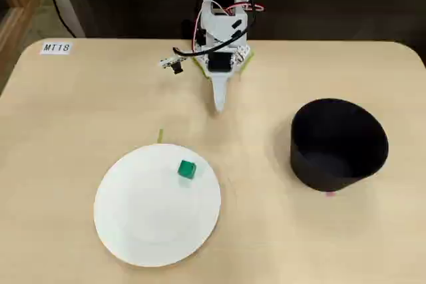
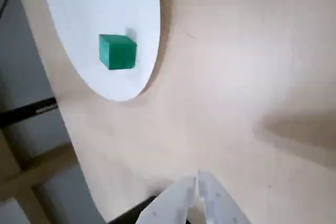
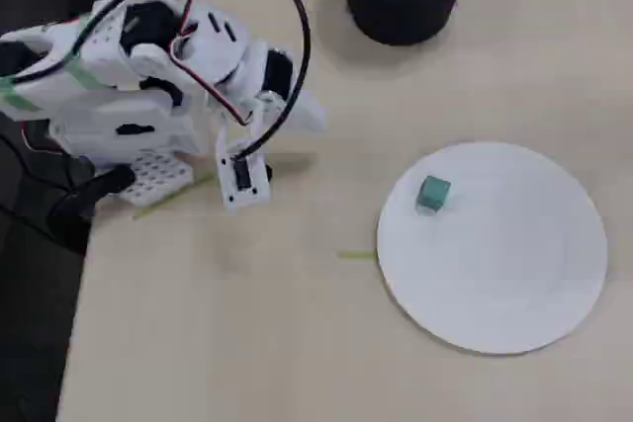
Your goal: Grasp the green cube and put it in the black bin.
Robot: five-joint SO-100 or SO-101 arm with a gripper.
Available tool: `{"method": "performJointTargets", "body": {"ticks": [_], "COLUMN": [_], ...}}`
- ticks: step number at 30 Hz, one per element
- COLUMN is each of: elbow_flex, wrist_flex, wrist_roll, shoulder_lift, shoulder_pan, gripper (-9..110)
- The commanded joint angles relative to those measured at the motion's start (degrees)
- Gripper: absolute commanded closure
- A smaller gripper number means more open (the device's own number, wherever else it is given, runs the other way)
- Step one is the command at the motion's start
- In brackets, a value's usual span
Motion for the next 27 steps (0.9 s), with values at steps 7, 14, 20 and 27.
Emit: {"method": "performJointTargets", "body": {"ticks": [7, 14, 20, 27], "elbow_flex": [-0.18, -0.18, -0.18, -26.63], "wrist_flex": [-0.70, -0.70, -0.70, 4.75], "wrist_roll": [0.26, 0.35, 0.44, 0.53], "shoulder_lift": [0.26, 0.26, 0.26, -8.53], "shoulder_pan": [0.26, 0.35, 0.53, 3.52], "gripper": [102, 102, 102, 102]}}
